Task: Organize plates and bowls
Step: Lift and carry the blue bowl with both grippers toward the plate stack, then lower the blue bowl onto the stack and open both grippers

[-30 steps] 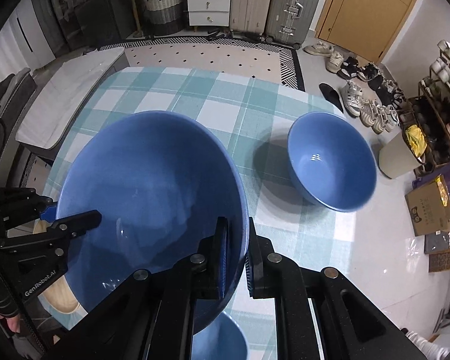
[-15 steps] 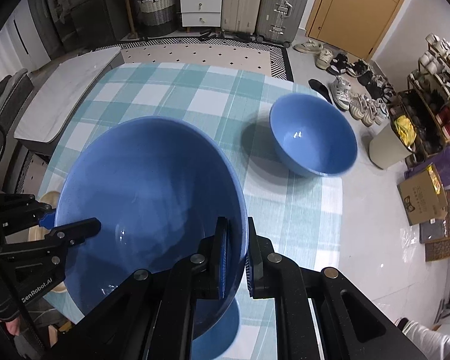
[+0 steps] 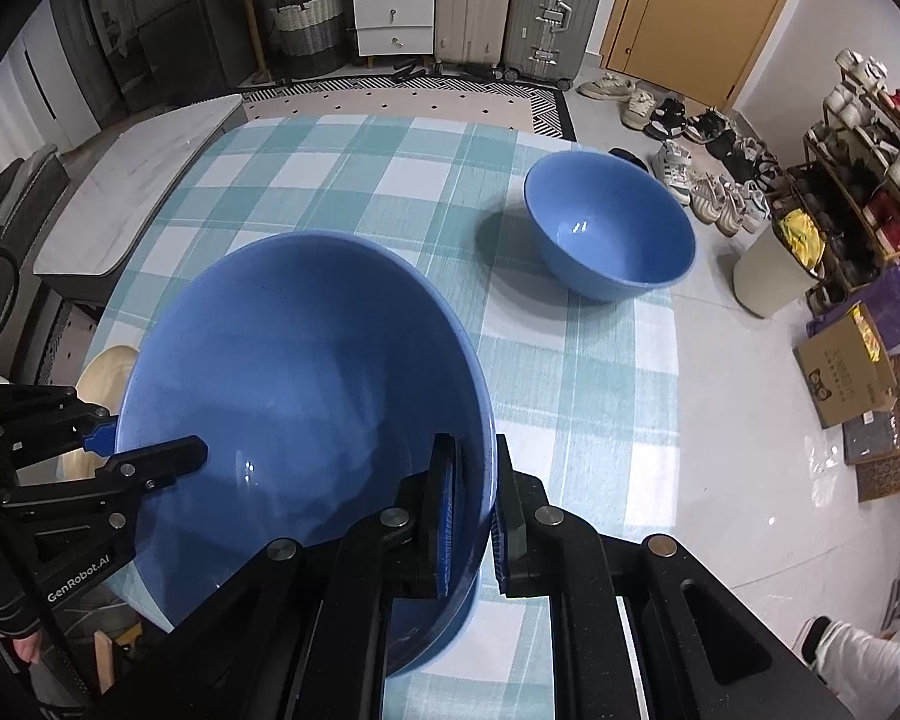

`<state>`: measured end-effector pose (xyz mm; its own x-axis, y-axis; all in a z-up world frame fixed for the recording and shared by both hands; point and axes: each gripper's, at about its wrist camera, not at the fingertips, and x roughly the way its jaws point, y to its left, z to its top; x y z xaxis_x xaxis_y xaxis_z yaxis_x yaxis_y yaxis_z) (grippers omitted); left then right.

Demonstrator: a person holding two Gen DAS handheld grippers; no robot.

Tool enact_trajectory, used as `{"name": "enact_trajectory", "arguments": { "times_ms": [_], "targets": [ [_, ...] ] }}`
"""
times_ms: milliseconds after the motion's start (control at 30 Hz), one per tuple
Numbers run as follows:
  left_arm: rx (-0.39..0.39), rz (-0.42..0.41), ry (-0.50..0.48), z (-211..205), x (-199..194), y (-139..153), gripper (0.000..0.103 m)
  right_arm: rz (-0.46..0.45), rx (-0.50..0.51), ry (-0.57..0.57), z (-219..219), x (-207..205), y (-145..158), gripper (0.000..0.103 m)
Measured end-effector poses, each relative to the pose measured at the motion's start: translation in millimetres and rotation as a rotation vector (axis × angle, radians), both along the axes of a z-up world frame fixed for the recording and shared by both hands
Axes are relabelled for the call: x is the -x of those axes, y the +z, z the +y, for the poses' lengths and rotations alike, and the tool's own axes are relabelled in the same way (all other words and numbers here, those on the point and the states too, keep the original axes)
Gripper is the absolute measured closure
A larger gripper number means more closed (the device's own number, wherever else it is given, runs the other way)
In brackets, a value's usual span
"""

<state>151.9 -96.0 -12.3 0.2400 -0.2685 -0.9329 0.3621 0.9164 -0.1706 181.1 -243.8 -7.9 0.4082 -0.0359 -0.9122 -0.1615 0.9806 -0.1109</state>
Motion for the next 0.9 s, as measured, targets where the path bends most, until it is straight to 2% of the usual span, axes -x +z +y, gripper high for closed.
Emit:
{"name": "enact_trajectory", "arguments": {
  "times_ms": [233,600,900],
  "targets": [
    [-0.044,-0.016,-0.022,-4.5,18.0,-11.2,0.086,0.010,-0.004,0.010,0.1,18.8,-12.7,0.093],
    [-0.172,-0.054,-0.079,-16.7,32.4,-32.3,0.082,0.039,-0.033,0.012,-2.8,29.0,-38.0,0.093],
    [-0.221,-0.088,-0.103,-24.9,39.6,-46.8,0.081,0.040,-0.029,0.003,-8.8,37.9,-56.2,0.093]
  ]
}}
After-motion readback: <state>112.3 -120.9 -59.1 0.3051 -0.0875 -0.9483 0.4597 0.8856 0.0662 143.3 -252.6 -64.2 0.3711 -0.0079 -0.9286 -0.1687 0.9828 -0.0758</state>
